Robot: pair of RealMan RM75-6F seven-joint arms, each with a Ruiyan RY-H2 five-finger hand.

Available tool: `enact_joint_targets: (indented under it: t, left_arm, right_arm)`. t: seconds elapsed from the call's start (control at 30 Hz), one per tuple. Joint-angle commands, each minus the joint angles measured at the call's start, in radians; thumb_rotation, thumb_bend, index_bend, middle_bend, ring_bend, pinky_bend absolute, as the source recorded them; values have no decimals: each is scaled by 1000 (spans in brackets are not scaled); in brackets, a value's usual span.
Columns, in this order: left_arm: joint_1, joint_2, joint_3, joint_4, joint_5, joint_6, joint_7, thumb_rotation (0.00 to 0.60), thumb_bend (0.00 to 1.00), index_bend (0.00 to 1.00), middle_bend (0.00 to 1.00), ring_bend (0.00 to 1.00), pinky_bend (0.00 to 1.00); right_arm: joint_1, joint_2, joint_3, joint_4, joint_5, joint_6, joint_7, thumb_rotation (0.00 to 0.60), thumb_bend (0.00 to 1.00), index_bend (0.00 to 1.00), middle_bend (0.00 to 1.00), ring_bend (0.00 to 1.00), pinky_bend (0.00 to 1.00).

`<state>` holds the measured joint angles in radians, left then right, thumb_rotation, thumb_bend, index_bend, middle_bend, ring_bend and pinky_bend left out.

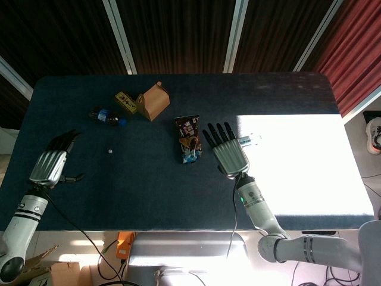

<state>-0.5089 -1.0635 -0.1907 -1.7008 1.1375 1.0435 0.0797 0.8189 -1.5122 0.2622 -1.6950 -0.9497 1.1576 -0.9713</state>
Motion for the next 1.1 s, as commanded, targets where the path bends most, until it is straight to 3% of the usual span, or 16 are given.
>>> enact_joint_targets:
  t: [0.03,0.27,0.47,0.57,0.77,0.87,1.03,1.1]
  left_arm:
    - [1,-1,5,-1,0,-3,1,600,195,0,0,0,91]
    - [-2,-10,14,-1,-5,-24,-19,600,216,1,0,0,91]
    - [0,-56,27,1,20,-11,-27,600,267,58,0,0,91]
    - [-18,-87,26,16,9,-19,8,600,346,65,0,0,91]
    - [-71,-186,-3,102,-57,-45,58,600,499,213,0,0,91]
    - [-94,-239,-10,180,-86,-71,59,600,511,257,0,0,91]
    - [-108,-272,-12,235,-104,-104,40,600,511,281,0,0,91]
    - [-125,-313,-11,306,-122,-145,27,600,515,285,0,0,91]
  right_arm:
    - [-6,12,-12,-11,3,6,8,600,65,0,0,0,0]
    - [-40,75,-49,-50,-57,16,94,600,65,0,0,0,0]
    - [-113,198,-108,-85,-184,14,274,600,66,0,0,0,0]
    - [-158,255,-138,-88,-252,13,411,600,97,0,0,0,0]
    - [-239,346,-209,-37,-381,26,616,600,187,0,0,0,0]
    - [-278,373,-245,7,-443,45,701,600,211,0,0,0,0]
    - [-303,378,-263,50,-486,68,750,600,214,0,0,0,0]
    - [-320,377,-270,88,-502,79,790,600,213,0,0,0,0]
